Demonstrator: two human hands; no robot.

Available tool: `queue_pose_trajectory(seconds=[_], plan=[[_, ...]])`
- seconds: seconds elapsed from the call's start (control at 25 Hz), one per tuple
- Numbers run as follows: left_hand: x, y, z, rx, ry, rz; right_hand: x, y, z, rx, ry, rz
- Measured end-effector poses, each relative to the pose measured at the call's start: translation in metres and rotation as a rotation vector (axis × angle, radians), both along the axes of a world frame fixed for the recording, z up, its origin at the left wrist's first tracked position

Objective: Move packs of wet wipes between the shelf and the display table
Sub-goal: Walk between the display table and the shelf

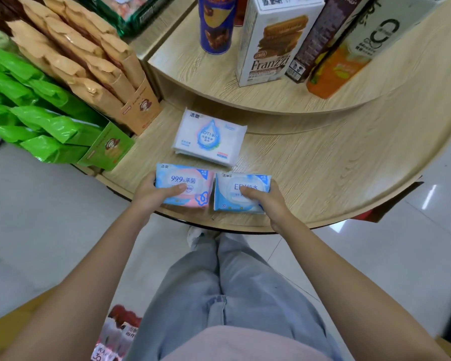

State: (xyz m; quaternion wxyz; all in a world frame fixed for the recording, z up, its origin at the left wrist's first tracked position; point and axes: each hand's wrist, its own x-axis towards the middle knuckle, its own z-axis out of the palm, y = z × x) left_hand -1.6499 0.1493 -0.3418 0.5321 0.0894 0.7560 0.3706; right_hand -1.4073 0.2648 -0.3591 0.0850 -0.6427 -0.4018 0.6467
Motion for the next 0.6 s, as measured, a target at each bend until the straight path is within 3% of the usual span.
queue_pose_trajectory(seconds=[0.24,0.36,0.44,0.6], plan=[[0.001,0.004,0.009,-0.046,0.009,-0.013,-0.002,0.001,0.013,-0.028,0.007,-0.044],[0.003,0.005,0.021,-0.127,0.427,0.122,0.014,0.007,0.022,0.015,-0.131,-0.058],[0.007,0.005,0.033,-0.077,0.595,0.188,0.03,0.012,0.035,0.08,-0.215,-0.076],[0.037,0.01,0.051,0.155,0.387,-0.127,0.065,0.001,0.058,0.165,-0.25,-0.047]])
